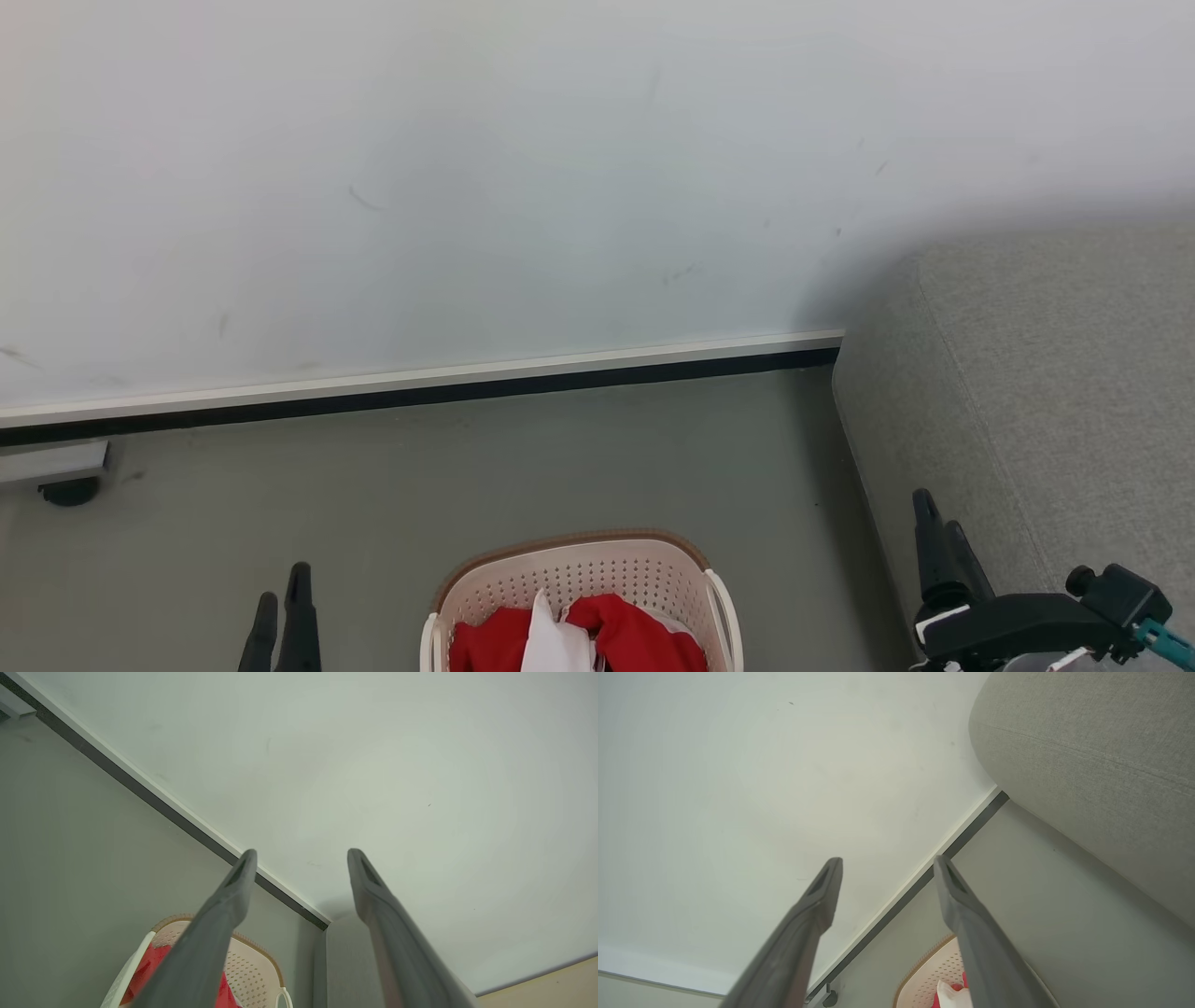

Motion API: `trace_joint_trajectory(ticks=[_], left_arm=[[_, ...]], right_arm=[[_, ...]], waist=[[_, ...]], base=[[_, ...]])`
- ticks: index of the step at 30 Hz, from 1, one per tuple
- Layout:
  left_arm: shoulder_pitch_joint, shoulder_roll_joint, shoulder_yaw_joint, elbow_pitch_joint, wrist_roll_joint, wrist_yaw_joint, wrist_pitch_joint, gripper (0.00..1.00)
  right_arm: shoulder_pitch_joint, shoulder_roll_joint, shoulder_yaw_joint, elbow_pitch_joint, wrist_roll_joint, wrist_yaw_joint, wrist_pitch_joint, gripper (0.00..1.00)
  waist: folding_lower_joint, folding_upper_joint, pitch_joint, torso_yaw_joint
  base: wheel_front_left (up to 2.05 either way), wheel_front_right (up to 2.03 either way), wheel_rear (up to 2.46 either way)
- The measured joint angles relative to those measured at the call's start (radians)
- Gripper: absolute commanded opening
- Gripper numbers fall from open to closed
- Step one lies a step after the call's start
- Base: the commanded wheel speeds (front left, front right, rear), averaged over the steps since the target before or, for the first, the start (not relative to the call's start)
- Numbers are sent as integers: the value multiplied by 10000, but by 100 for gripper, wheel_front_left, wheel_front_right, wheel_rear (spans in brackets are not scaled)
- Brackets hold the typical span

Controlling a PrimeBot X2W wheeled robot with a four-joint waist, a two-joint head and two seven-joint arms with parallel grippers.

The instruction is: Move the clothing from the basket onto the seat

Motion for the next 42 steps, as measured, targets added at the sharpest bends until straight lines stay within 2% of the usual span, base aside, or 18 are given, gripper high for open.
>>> trace_joint_trajectory(ticks=[15, 42], left_arm=[[149, 25, -552, -495, 2280, 593, -389, 100], [222, 140, -1024, -1304, 5311, 1035, -934, 100]], right_arm=[[192, 0, 700, -313, -2242, 0, -591, 100], [393, -117, 1967, -978, -4922, 0, -1465, 100]], waist=[[0, 0, -61, -56], [0, 0, -196, -100]], base=[[0, 0, 0], [0, 0, 0]])
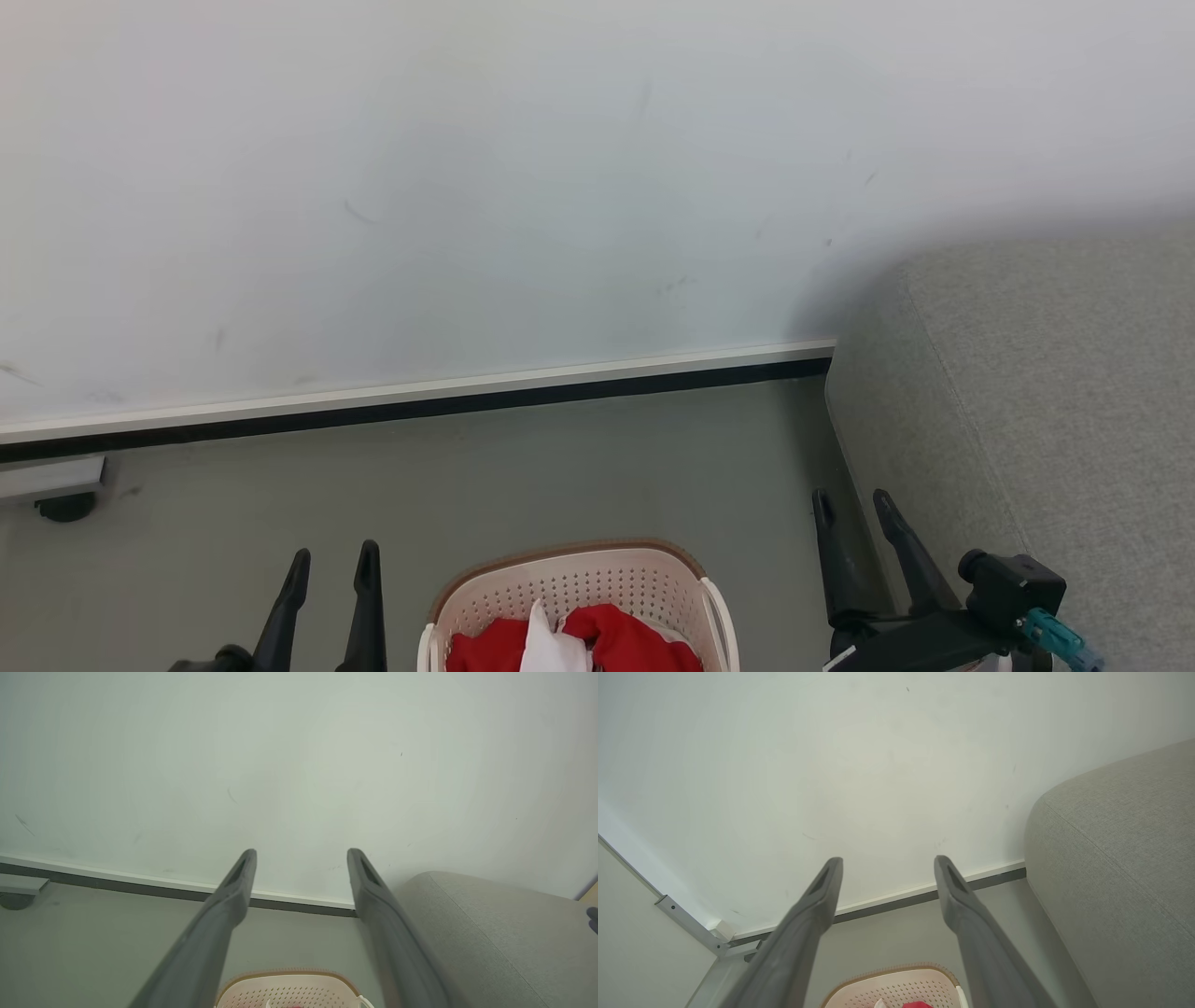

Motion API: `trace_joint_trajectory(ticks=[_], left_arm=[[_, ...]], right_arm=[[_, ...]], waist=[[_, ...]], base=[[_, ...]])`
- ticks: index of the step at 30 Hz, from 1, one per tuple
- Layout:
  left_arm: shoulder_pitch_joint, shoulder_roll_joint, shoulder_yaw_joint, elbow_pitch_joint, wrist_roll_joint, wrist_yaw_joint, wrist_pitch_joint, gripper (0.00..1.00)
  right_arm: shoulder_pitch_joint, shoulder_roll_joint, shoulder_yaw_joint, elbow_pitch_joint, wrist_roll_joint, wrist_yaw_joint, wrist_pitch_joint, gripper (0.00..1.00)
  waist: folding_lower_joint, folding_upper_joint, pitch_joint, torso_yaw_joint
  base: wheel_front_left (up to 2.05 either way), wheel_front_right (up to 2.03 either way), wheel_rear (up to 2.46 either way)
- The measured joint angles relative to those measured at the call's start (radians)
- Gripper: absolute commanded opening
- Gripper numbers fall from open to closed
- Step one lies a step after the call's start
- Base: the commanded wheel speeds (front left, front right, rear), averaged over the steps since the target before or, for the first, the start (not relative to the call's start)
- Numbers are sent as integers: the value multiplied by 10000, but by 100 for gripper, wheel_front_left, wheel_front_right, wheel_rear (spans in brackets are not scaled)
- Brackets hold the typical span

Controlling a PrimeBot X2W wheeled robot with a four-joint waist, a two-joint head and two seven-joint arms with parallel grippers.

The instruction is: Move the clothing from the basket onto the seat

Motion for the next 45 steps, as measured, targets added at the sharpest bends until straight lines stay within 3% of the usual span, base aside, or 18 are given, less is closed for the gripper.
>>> trace_joint_trajectory(ticks=[45], left_arm=[[385, 113, -485, -807, 3452, 439, -656, 100]], right_arm=[[435, 6, 1080, -874, -3175, 0, -1047, 100]], waist=[[0, 0, -378, 37]], base=[[0, 0, 0]])
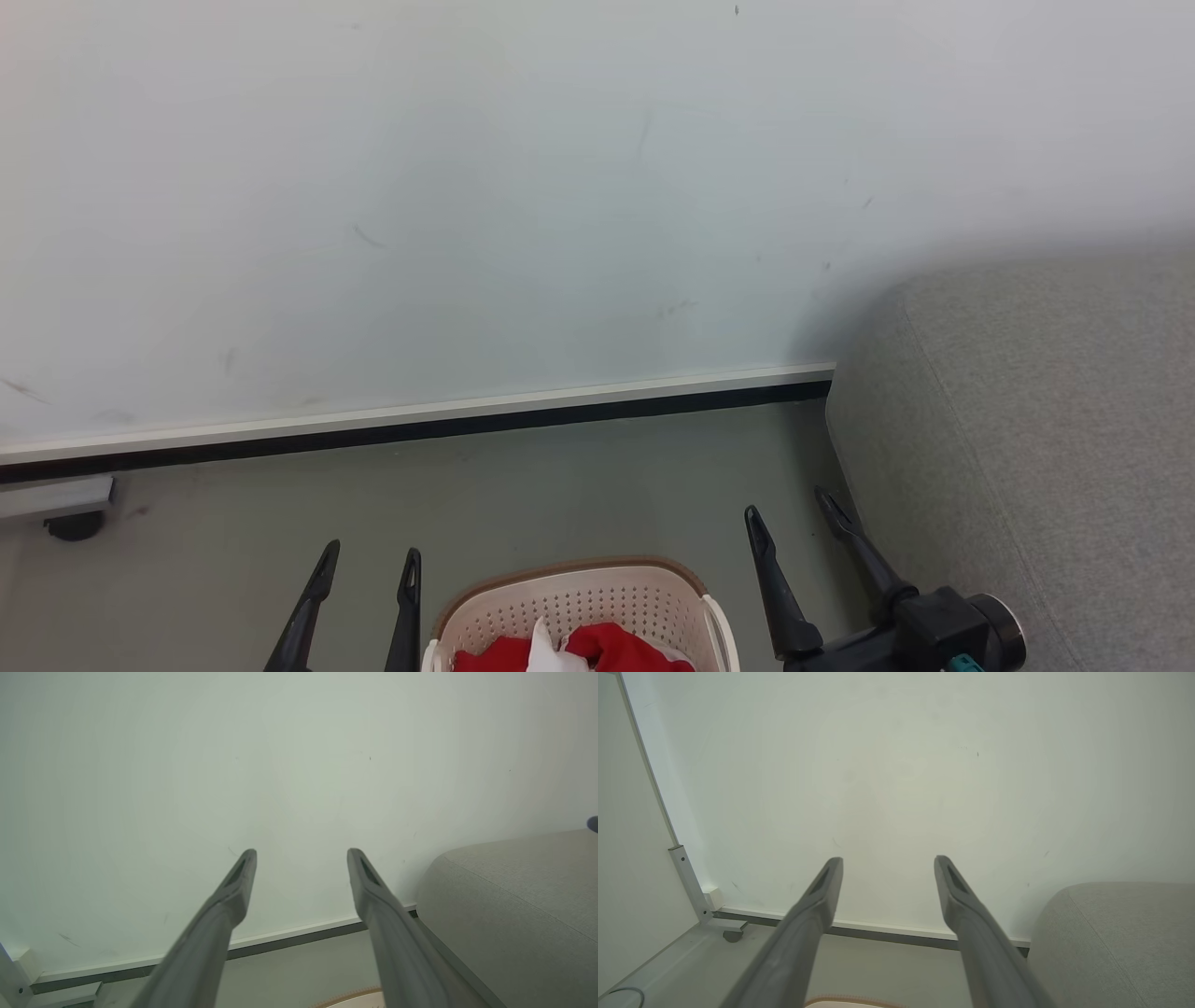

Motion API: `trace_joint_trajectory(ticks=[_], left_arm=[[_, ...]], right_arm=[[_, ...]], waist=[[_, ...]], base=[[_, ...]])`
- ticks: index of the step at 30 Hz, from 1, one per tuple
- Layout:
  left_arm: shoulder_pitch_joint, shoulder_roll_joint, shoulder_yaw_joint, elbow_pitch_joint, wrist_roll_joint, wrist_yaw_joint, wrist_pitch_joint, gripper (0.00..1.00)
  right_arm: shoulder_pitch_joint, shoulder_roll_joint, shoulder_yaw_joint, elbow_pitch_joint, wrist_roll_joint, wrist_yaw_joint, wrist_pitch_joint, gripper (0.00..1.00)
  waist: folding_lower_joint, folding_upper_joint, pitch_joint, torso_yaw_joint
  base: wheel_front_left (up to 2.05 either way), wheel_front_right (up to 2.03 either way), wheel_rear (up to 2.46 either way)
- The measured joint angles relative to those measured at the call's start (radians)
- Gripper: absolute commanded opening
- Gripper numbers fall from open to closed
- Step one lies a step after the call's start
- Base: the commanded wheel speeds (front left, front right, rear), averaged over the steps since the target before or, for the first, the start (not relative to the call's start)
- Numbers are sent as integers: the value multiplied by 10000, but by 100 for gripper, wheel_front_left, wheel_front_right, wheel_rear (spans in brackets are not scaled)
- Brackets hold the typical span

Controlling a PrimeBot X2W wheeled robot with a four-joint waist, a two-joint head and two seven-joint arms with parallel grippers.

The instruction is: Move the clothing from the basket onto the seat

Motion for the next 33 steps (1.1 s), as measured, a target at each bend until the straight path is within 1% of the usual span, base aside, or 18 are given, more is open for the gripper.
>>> trace_joint_trajectory(ticks=[22, 26, 33], left_arm=[[22, -40, 56, -8, 42, -104, 0, 100], [19, -56, -15, 111, 10, -259, 0, 100], [4, -98, -98, 508, -203, -372, -6, 100]], right_arm=[[12, 19, 25, -107, 17, 0, -2, 100], [7, 19, -36, -174, 23, 0, -2, 100], [-69, 19, -153, -328, 36, 0, -2, 100]], waist=[[0, 0, 133, -35], [0, 0, 184, -61], [0, 0, 382, -166]], base=[[0, 0, 0], [0, 0, 0], [0, 0, 0]])
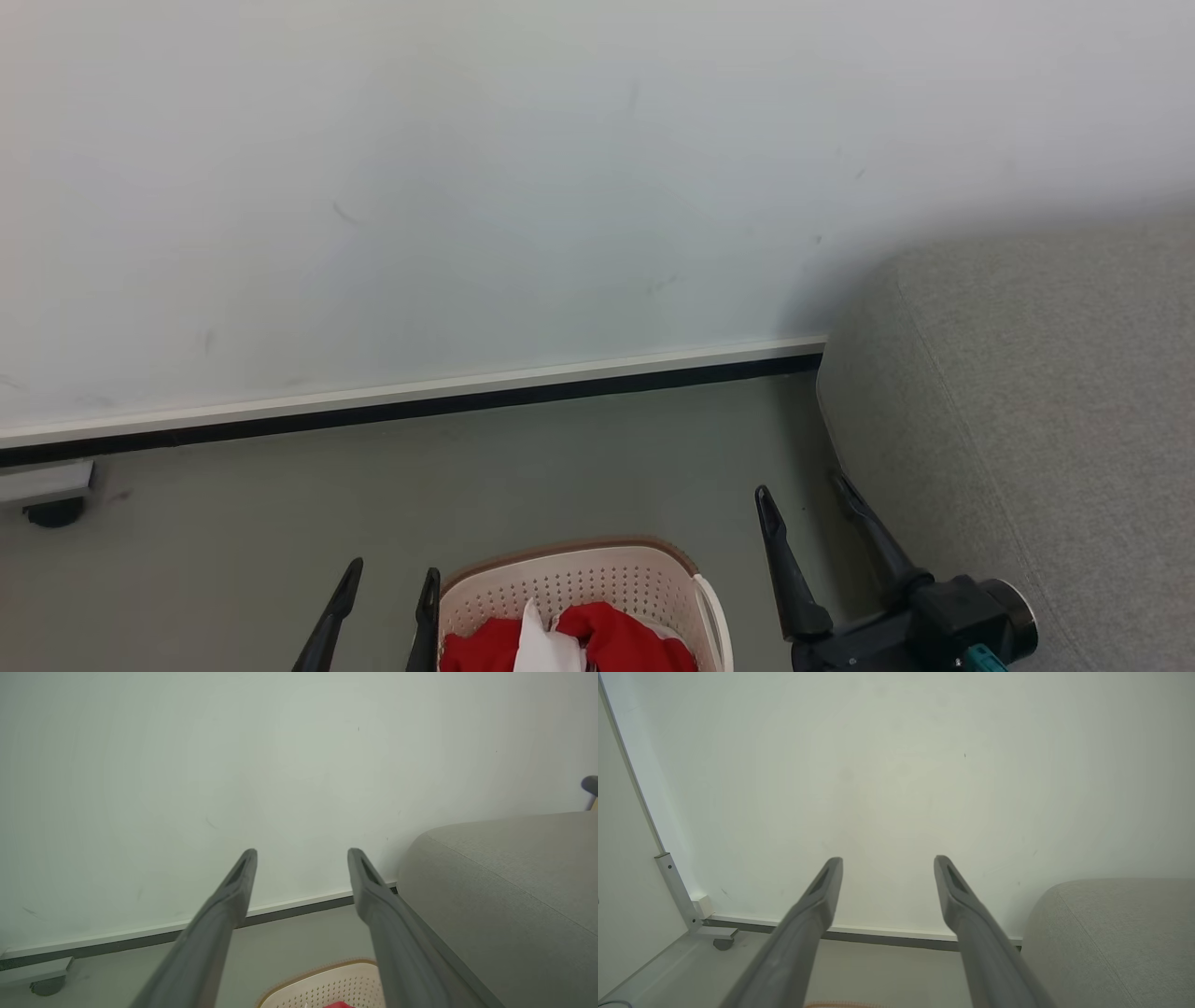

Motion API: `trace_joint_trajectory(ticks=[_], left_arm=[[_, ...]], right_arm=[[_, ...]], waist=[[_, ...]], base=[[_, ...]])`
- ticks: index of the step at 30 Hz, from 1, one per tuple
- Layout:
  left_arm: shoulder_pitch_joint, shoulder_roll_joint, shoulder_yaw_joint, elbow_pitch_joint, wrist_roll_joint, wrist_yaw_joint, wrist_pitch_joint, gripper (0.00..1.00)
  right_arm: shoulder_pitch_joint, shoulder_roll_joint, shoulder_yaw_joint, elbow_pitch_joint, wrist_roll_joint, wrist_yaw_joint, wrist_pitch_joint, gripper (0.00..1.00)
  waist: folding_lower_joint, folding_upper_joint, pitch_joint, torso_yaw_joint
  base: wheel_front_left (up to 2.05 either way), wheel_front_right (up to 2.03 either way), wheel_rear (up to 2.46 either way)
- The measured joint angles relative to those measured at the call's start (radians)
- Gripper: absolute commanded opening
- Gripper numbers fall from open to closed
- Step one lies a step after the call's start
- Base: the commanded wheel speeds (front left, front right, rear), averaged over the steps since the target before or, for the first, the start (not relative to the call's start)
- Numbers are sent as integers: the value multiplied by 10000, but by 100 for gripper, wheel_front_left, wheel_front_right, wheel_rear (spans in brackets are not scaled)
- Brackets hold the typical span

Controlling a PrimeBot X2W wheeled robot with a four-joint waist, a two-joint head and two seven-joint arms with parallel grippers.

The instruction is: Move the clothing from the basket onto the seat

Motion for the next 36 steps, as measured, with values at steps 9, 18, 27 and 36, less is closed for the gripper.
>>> trace_joint_trajectory(ticks=[9, 18, 27, 36], left_arm=[[-401, -31, -284, 965, -73, -514, 0, 100], [-1356, -50, -681, 2289, 67, -1007, 0, 100], [-2952, 169, -1457, 3925, 351, -1388, 0, 100], [-4704, 420, -2546, 5503, 543, -1509, -2, 100]], right_arm=[[-382, 4, -92, -345, -8, 0, 0, 100], [-1141, 0, -107, -698, -113, 0, 0, 100], [-2335, 4, -58, -1187, -176, 0, 0, 100], [-3489, 23, 2, -1634, -226, 0, -2, 100]], waist=[[1, 0, 636, -226], [1, 1, 1661, -466], [3, 1, 3022, -703], [3, 2, 4509, -972]], base=[[0, 0, 0], [0, 0, 0], [0, 0, 0], [0, 0, 0]])
